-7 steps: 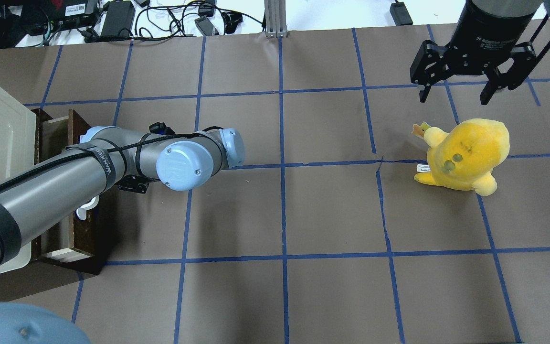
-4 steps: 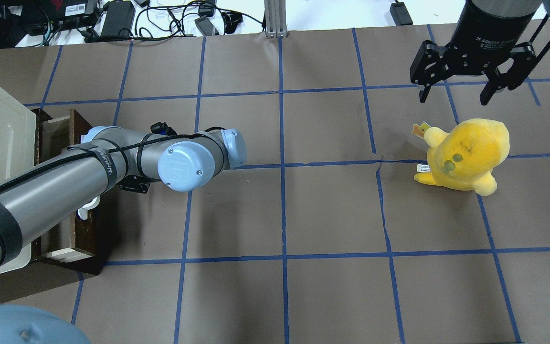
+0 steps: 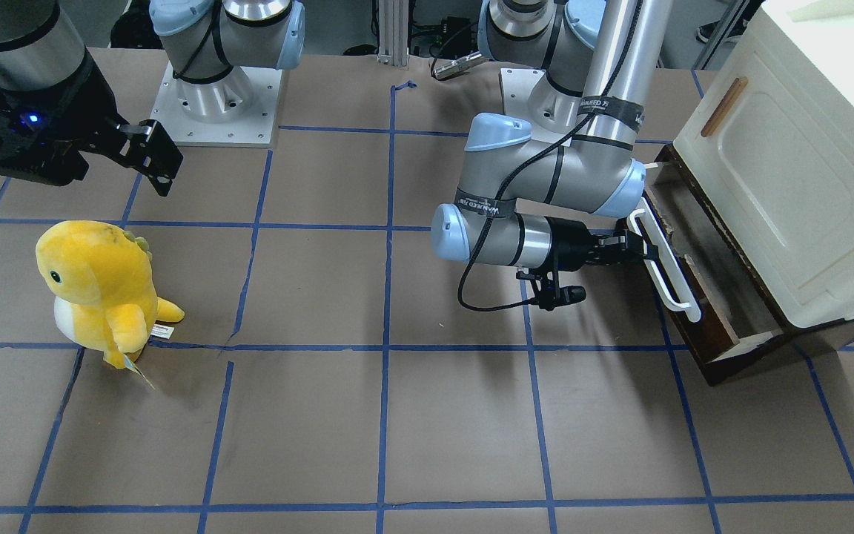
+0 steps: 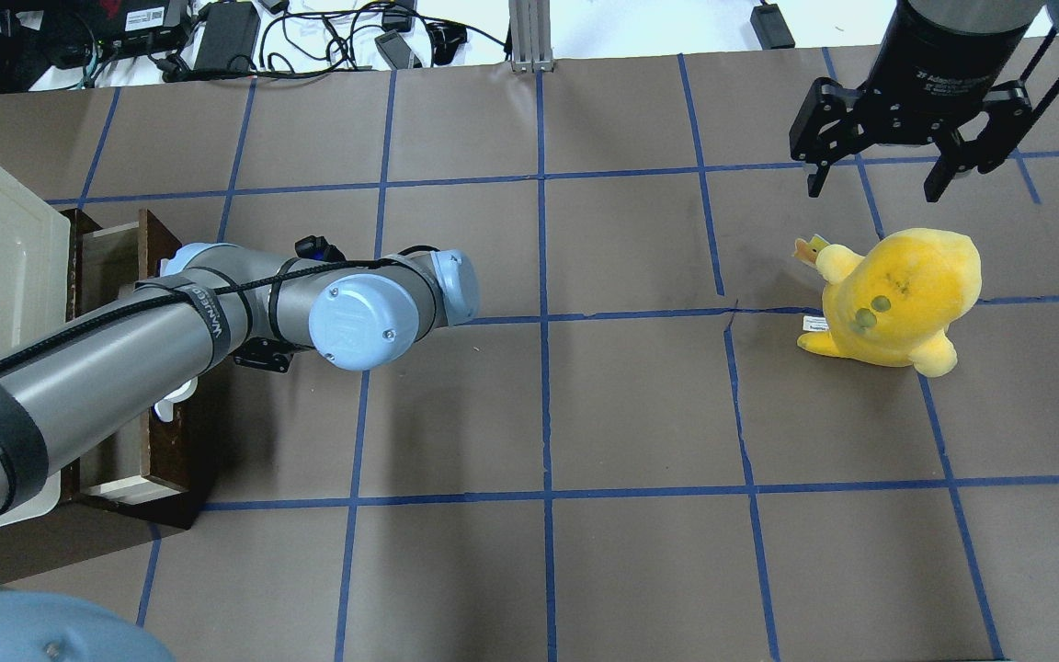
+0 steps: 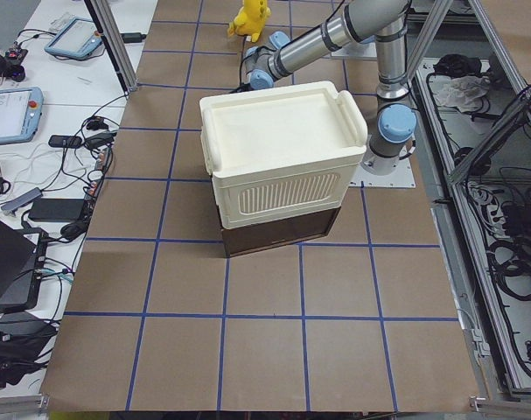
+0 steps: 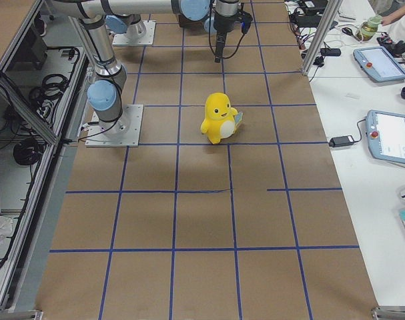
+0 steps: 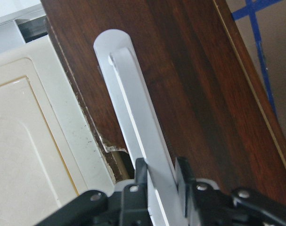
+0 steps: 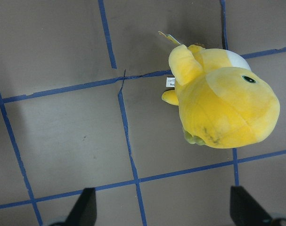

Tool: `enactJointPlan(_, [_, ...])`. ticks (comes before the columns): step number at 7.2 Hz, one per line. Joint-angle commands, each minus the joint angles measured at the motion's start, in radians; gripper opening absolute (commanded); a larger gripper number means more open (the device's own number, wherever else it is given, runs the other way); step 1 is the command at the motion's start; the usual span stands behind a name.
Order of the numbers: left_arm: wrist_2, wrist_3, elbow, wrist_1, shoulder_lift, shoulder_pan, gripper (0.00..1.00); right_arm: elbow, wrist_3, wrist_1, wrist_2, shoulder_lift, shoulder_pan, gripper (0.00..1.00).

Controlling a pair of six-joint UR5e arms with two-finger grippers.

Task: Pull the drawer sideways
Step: 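Keep pulling the drawer outward with the left gripper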

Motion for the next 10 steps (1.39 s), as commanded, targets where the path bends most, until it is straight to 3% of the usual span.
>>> enactJointPlan(1, [0.001, 0.0, 0.001, -0.001, 0.0, -0.006, 0.24, 0.0, 0.0, 0.0, 0.0, 0.0, 0.001, 1.0])
enactJointPlan(10, [0.0, 0.011, 0.021, -0.001, -0.009, -0.028, 0.23, 0.0, 0.0, 0.0, 0.0, 0.0, 0.001, 1.0])
